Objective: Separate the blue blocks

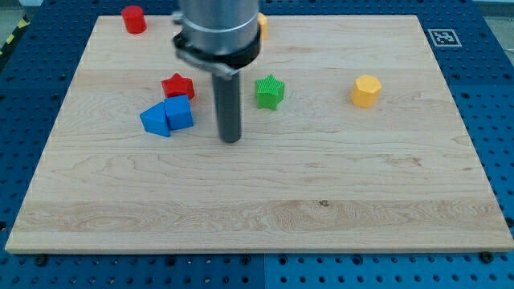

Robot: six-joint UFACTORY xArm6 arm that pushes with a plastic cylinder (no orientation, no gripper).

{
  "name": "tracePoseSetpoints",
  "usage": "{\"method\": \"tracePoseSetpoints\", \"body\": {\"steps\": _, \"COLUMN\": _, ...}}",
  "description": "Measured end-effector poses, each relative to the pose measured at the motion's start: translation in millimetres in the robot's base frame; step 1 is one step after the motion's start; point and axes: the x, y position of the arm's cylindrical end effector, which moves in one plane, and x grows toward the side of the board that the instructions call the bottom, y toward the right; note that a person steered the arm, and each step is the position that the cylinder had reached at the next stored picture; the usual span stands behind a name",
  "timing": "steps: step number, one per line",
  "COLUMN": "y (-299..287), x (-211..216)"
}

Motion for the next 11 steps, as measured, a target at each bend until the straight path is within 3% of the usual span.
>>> {"method": "tracePoseSetpoints", "body": {"steps": 2, "y": -145.3, "x": 7.8}}
{"method": "tracePoseSetpoints", "body": {"steps": 3, "y": -157.2, "x": -19.5}}
{"method": "tracePoseSetpoints", "body": {"steps": 4, "y": -152.4, "x": -37.3}}
{"method": "tracePoseSetpoints", "body": {"steps": 7, "y": -34.6, "x": -23.1}}
{"method": "tracePoseSetpoints", "body": {"steps": 11, "y": 4.9, "x": 43.7}}
